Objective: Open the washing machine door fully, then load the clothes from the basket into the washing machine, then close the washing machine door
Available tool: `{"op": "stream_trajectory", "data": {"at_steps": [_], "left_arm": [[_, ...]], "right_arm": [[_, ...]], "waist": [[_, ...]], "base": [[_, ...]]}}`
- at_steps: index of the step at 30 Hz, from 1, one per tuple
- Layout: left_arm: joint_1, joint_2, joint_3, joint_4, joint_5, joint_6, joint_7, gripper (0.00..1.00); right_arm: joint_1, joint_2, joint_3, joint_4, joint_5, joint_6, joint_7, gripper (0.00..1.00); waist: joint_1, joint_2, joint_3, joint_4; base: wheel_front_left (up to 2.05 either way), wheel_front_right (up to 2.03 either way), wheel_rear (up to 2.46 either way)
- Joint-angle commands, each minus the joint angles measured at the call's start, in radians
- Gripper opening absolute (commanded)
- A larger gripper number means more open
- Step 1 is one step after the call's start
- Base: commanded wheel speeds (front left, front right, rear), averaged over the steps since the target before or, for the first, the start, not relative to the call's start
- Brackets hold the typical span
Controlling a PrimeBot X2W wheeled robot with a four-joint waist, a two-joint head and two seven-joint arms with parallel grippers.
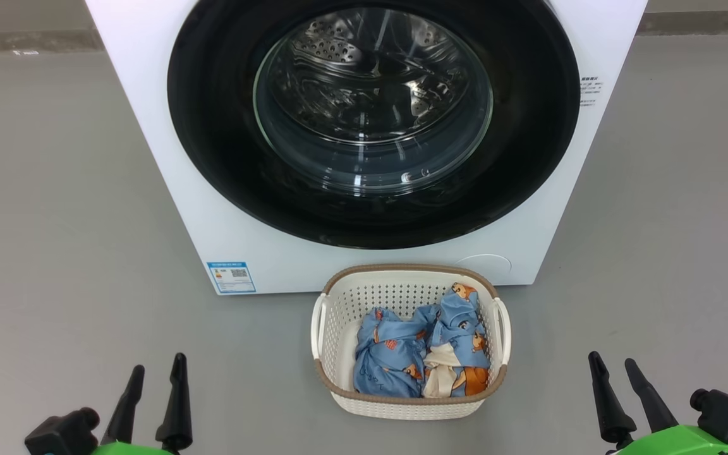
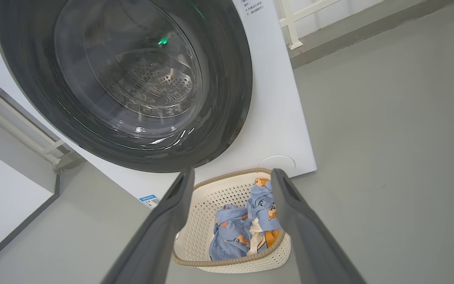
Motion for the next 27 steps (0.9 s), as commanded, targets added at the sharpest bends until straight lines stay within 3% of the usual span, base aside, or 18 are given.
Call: {"op": "stream_trajectory", "data": {"at_steps": [1,27], "left_arm": [[-0.011,0.021,0.022,-0.032,0.039,-0.002,-0.016,1.0],[-0.018,0.04,-0.006,-0.056,0.32,-0.003,-0.09,1.0]], "right_arm": [[-0.004,-0.014,0.024,-0.03,-0.034,0.001,-0.015,1.0],[-0.001,-0.029,0.043,-0.04,-0.298,0.002,-0.088,1.0]], "waist": [[0.0,0.0,0.002,-0.001],[0.0,0.0,0.015,0.01]], "base": [[0.0,0.0,0.0],[0.0,0.0,0.0]]}}
